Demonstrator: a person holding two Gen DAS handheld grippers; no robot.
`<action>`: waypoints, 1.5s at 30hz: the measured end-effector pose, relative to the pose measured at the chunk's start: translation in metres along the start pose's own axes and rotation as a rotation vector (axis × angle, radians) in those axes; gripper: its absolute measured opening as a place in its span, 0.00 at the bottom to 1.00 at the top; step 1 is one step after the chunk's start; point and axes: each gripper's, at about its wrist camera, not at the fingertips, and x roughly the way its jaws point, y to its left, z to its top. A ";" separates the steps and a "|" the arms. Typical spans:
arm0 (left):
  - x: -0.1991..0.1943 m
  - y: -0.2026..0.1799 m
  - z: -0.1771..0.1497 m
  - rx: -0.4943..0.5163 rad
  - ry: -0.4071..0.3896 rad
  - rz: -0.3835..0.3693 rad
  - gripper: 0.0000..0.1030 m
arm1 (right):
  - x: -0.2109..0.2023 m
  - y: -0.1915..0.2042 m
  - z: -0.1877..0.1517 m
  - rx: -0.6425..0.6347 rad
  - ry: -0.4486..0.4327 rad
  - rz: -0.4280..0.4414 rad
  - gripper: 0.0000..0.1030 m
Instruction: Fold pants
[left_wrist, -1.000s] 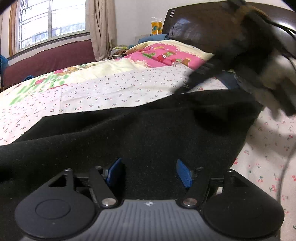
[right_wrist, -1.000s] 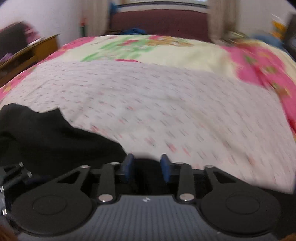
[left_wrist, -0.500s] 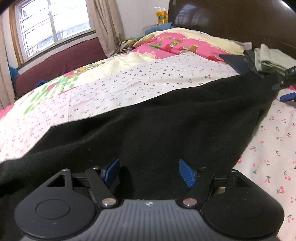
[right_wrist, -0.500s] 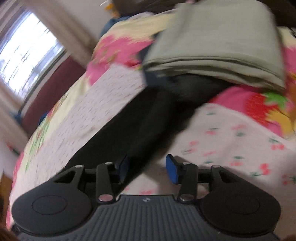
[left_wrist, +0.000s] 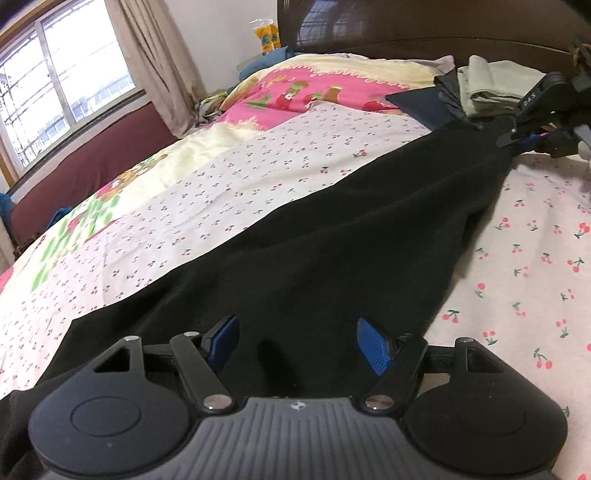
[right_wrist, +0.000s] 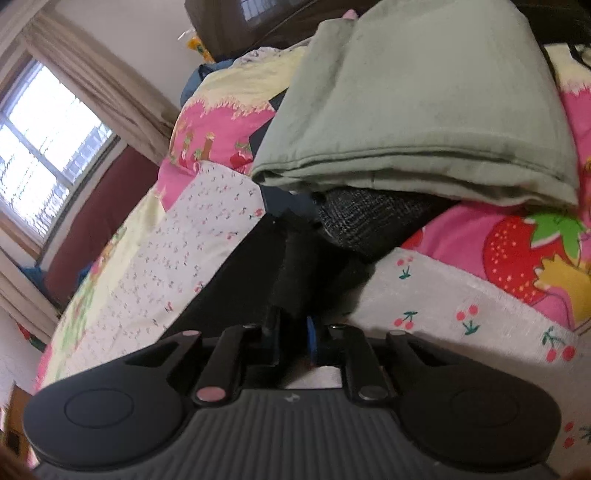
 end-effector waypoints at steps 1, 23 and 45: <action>-0.001 0.000 -0.001 -0.002 -0.003 -0.003 0.81 | -0.003 -0.001 -0.001 -0.002 0.020 -0.008 0.19; 0.005 0.006 -0.002 -0.061 -0.015 -0.034 0.82 | -0.011 -0.031 0.002 0.119 0.026 0.050 0.32; 0.008 0.006 0.001 -0.118 -0.024 -0.116 0.82 | -0.003 0.000 0.007 0.398 -0.058 0.400 0.06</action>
